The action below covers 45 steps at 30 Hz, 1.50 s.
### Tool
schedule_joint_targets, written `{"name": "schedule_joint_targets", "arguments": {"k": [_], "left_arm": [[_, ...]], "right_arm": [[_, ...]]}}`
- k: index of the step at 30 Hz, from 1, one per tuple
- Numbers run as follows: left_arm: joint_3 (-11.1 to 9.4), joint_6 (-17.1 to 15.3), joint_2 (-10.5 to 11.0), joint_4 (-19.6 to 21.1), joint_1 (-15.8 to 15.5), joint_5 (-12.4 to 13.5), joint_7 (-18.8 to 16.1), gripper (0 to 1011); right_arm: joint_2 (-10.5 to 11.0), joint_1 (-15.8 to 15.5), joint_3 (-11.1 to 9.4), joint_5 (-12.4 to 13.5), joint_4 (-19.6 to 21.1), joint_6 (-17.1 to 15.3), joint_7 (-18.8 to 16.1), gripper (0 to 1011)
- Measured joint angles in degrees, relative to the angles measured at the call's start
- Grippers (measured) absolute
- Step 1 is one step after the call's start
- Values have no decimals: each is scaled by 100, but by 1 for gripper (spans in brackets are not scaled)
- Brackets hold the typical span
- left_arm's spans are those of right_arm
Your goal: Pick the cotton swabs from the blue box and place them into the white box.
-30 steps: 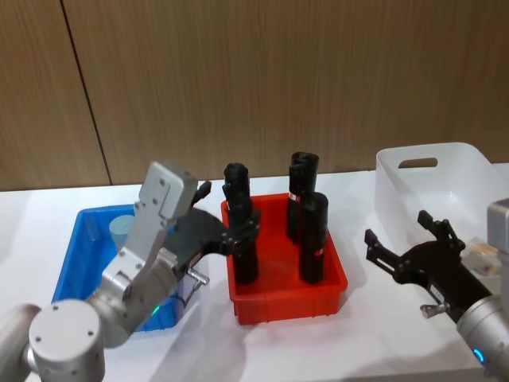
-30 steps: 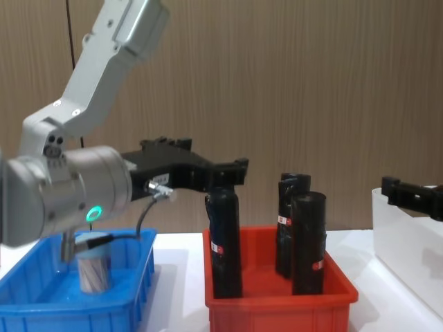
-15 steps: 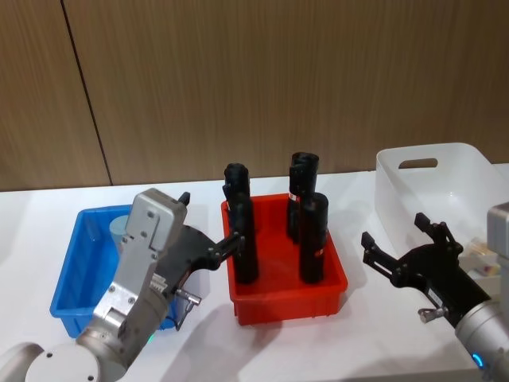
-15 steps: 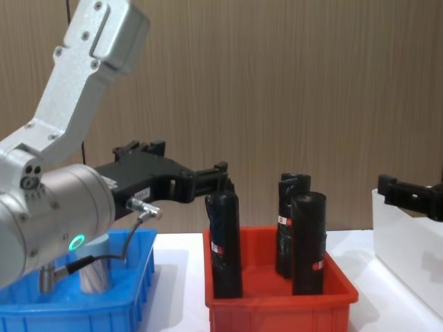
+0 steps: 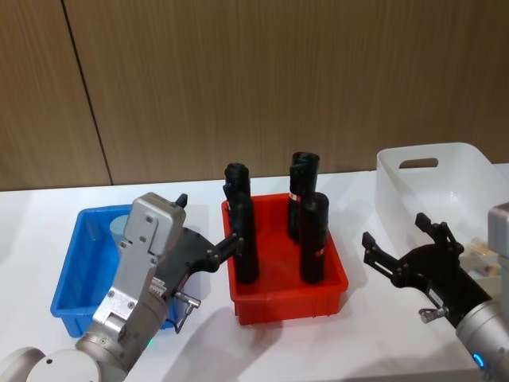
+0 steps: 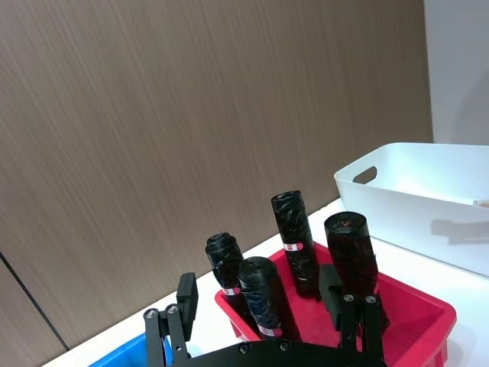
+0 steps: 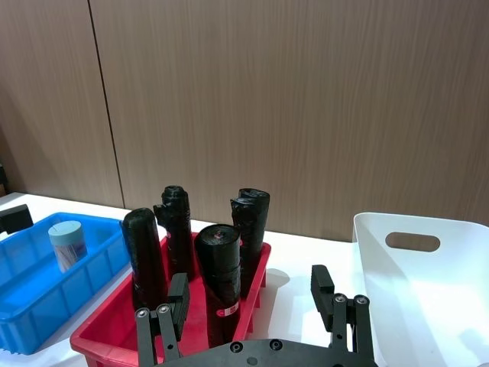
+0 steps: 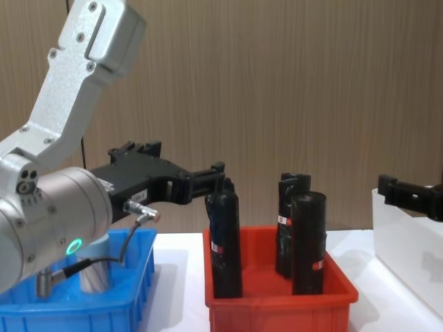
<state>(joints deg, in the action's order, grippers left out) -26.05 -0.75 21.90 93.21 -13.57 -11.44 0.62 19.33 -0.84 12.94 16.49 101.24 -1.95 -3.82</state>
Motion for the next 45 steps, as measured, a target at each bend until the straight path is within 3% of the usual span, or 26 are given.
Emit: {"name": "schedule_joint_targets", "arguments": {"k": [19,36,45], "left_arm": [[3,-4,-1,-4,-2,-4,0,1004],[3,-4,-1,-4,-2,-4,1,1004],[3,-4,0,-4,-2,-3,1,1004]], "right_arm": [[-55,152,-14,-6,-215,26,-163,1001],[-182,820,-84,29,-1177,197,-1061,1002],[-261,1343,-117,86,-1917,339,-1866,1001]]}}
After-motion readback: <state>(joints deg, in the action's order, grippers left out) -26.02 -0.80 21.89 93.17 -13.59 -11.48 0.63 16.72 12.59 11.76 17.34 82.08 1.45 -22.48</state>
